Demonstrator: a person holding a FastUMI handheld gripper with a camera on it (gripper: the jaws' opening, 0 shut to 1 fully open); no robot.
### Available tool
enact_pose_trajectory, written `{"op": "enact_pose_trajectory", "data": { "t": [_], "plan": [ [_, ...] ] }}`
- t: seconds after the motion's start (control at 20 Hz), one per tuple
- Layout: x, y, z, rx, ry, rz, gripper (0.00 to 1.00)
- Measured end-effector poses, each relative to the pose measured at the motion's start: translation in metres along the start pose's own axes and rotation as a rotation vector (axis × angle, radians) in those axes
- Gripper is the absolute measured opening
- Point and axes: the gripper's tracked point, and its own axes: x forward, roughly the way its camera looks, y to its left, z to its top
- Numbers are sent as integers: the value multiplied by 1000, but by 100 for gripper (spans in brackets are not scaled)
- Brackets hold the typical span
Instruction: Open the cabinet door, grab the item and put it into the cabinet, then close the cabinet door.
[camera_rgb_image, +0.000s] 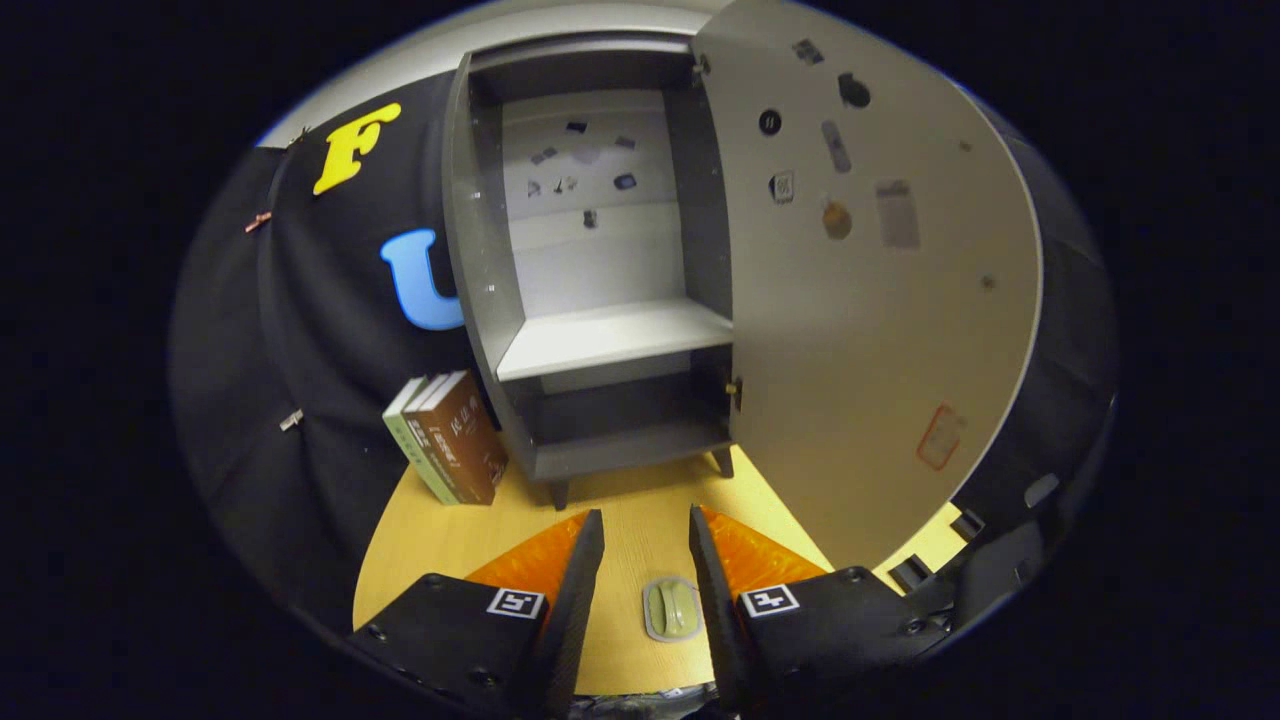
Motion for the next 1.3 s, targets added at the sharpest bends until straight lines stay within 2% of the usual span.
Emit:
{"op": "enact_pose_trajectory", "data": {
  "t": [0.5,0.9,1.3],
  "plan": [
    [93,-16,-126,-27,359,86,53],
    [132,-29,-218,-21,557,56,53],
    [151,-37,-262,-54,666,27,53]
  ]
}}
